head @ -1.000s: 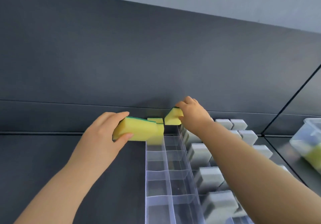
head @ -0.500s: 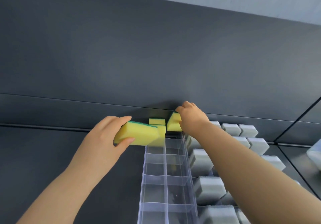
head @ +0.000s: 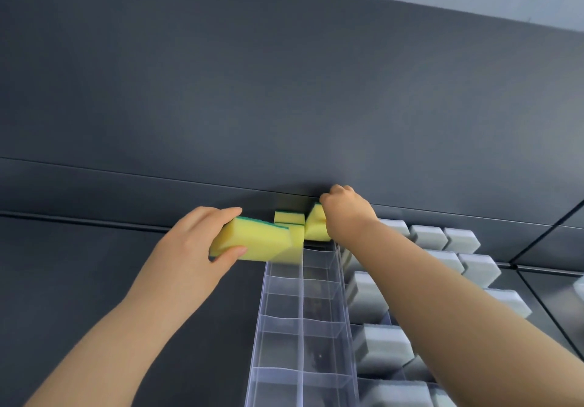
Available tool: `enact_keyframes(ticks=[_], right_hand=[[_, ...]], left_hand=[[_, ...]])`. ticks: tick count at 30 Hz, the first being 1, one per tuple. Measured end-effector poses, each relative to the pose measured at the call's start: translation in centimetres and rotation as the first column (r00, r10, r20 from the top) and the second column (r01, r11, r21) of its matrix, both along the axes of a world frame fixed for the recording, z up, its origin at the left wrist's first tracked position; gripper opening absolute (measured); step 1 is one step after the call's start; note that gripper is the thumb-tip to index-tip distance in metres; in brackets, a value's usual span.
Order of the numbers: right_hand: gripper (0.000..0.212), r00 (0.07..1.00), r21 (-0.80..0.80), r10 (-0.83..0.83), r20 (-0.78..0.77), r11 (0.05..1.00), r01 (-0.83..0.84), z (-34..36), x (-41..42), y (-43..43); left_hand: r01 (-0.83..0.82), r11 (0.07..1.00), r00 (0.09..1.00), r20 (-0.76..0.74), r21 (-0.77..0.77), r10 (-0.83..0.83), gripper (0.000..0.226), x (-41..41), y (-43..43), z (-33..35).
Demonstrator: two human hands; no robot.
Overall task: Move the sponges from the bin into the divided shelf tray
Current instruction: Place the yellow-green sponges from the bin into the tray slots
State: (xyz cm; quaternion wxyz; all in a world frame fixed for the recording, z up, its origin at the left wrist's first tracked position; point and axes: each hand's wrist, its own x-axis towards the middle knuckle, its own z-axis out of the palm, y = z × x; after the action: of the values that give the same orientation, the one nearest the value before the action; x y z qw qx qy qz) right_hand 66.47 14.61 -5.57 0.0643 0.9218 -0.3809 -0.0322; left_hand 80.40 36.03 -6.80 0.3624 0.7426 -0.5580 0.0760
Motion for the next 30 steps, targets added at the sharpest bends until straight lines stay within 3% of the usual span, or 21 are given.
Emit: enact_keyframes(ticks=[7, 17, 21, 26, 30], right_hand=[[0.025, 0.999, 0.019, -0.036, -0.013, 0.999, 0.036, 0.0, -0.4, -0.3], [0.029, 0.995, -0.043, 0.073, -0.066, 0.996, -0.076, -1.8, 0.1, -0.1], [0.020, 0.999, 0.005, 0.016, 0.042, 1.000, -0.016, -1.6, -0.5, -1.1], [0.031, 0.961, 0.175, -0.085, 0.264, 0.984, 0.039, 0.2, -2.9, -2.4], [0.033, 0.940, 0.291, -0.094, 0.328, 0.957, -0.006, 0.6, -4.5, -2.4]], left_hand=[[0.018, 1.000, 1.000, 0.011, 0.020, -0.018, 0.050, -0.1, -0.6, -0.2], [0.026, 0.999, 1.000, -0.003, 0.044, -0.026, 0.051, -0.2, -1.5, -0.6], [0.044, 0.995, 0.999, -0.011, 0.093, -0.043, 0.054, -0.5, -2.5, -0.1], [0.154, 0.977, 0.987, 0.013, 0.146, -0.158, 0.043, -1.9, -6.8, 1.8], [0.253, 0.927, 0.963, 0.015, 0.276, -0.268, 0.040, -3.8, -11.4, 2.0]])
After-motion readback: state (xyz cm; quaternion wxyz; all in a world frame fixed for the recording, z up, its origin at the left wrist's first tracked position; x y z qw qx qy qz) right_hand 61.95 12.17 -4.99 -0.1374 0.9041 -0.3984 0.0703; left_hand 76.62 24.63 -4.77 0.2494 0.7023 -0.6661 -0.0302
